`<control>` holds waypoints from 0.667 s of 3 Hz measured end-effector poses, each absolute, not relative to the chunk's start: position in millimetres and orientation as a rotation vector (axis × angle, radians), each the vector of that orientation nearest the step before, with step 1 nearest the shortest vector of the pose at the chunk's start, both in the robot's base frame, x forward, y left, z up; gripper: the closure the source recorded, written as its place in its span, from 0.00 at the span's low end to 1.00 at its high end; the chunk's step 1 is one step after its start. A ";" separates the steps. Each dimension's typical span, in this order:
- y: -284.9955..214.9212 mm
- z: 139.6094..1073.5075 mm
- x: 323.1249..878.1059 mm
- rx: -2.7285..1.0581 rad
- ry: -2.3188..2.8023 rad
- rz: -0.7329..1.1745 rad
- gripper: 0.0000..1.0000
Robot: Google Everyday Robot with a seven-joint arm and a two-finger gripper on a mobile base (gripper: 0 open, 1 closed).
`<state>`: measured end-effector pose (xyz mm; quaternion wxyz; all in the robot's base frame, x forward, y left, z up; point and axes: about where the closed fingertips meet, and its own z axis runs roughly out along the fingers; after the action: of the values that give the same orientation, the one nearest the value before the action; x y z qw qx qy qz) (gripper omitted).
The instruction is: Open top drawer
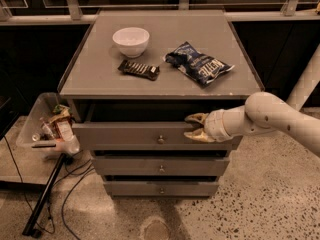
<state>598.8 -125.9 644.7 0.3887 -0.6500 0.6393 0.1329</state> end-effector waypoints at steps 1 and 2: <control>-125.9 649.7 598.8 -1.653 1.626 0.338 1.00; -123.2 664.2 592.9 -1.627 1.607 0.320 1.00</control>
Offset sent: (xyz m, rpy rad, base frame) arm -0.1962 -0.0784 -0.0457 0.0941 0.1417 -0.1911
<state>592.9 -123.2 664.2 0.4043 -0.6444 0.6365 0.1269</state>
